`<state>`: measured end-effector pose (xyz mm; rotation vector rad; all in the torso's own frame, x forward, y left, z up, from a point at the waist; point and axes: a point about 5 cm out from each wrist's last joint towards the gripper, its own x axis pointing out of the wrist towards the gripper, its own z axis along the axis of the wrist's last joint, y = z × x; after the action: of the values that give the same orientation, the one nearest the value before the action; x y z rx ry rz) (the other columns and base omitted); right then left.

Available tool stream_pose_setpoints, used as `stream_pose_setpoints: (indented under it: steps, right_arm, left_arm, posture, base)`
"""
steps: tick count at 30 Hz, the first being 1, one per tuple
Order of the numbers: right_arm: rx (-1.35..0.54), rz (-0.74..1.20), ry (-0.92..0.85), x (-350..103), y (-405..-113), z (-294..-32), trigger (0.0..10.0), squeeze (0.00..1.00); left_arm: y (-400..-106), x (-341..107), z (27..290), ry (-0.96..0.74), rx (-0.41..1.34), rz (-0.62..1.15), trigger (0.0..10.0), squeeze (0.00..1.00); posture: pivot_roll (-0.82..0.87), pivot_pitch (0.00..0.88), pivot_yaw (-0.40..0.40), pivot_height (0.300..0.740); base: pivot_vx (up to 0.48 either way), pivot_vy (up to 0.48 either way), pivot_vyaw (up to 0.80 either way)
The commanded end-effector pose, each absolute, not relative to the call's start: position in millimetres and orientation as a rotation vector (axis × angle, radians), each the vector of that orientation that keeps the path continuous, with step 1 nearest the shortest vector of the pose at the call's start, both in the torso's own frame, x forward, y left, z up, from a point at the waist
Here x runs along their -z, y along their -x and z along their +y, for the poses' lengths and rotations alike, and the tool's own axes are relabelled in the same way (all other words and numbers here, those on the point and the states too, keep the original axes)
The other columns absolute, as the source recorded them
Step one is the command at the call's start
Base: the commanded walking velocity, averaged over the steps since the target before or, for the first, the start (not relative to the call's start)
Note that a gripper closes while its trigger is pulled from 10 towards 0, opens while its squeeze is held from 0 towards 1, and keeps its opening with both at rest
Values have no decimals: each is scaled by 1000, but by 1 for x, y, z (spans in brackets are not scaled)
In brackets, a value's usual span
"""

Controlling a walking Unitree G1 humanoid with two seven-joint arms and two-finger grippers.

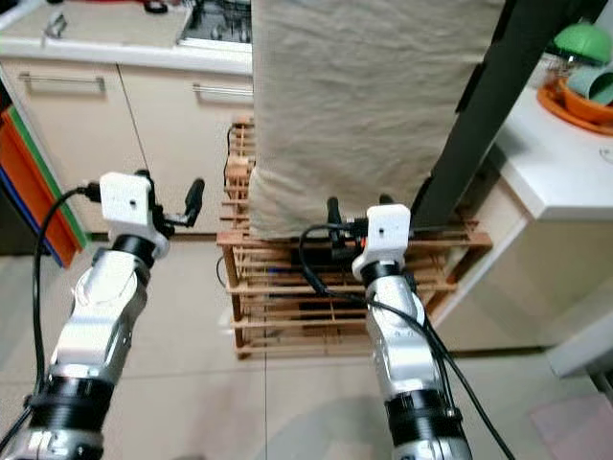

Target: Restocking fridge

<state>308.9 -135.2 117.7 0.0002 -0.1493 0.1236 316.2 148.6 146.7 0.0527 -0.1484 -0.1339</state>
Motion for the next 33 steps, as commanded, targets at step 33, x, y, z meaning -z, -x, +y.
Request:
stream_pose_setpoints:
  steps: [33]
  right_arm:
    - [-146,-127,3,-115,-310,-132,10000,0]
  left_arm:
    - [-320,-155,145,-141,155,-156,10000,0]
  posture:
    - [80,0,-61,740]
  base:
    - [200,211,0]
